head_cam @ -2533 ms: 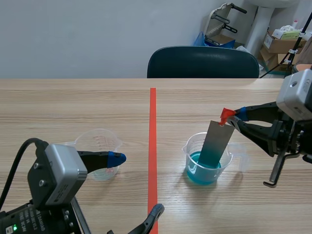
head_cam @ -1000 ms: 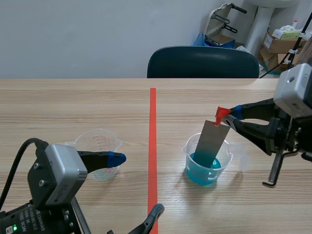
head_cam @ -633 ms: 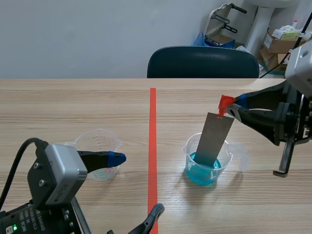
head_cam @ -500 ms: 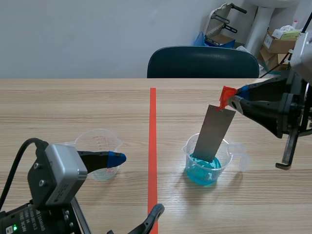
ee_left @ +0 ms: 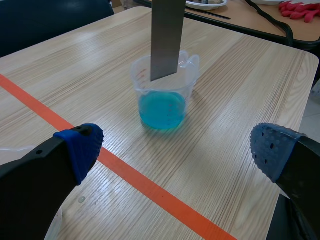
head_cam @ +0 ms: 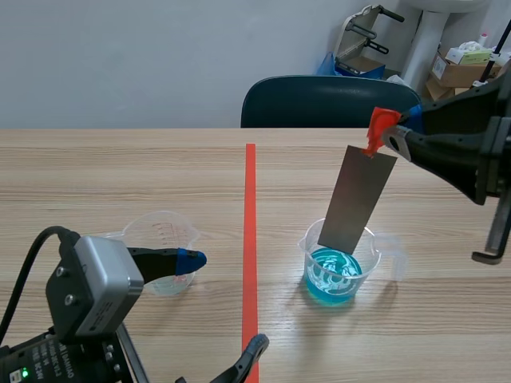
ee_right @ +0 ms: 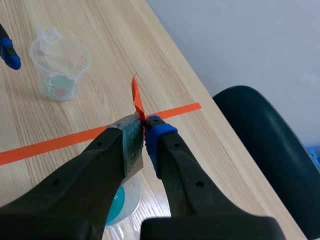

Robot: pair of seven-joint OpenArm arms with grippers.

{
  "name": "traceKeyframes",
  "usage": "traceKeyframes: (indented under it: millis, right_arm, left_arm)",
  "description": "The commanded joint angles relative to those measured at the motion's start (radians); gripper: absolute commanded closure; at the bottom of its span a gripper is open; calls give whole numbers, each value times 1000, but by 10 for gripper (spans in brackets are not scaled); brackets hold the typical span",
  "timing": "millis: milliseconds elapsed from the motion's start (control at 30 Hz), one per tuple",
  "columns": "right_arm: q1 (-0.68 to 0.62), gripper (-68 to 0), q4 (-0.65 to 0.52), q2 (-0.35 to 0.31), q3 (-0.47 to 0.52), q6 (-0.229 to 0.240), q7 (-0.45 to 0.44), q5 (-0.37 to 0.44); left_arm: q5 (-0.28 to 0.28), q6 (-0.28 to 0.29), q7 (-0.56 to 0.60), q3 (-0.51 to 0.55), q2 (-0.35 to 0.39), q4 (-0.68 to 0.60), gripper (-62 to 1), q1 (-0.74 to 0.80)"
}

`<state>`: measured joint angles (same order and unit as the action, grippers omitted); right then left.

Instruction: Do the redox reaction experiment

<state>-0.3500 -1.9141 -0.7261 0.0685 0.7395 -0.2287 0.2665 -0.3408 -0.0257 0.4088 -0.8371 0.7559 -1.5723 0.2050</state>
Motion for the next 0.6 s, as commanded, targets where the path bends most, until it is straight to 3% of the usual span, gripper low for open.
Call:
traceKeyframes:
  millis: [0, 300, 567]
  right_arm:
    - [11, -8, -21, -14, 18, 6, 12, 40]
    - [11, -8, -112, -14, 36, 6, 218, 169]
    - [11, -9, -175, -14, 77, 6, 319, 272]
  left_arm:
    - [-2, 1, 14, -1, -10, -7, -623, -1]
    - [-2, 1, 14, -1, -10, -7, -623, -1]
    - [-1, 1, 14, -1, -10, -7, -623, -1]
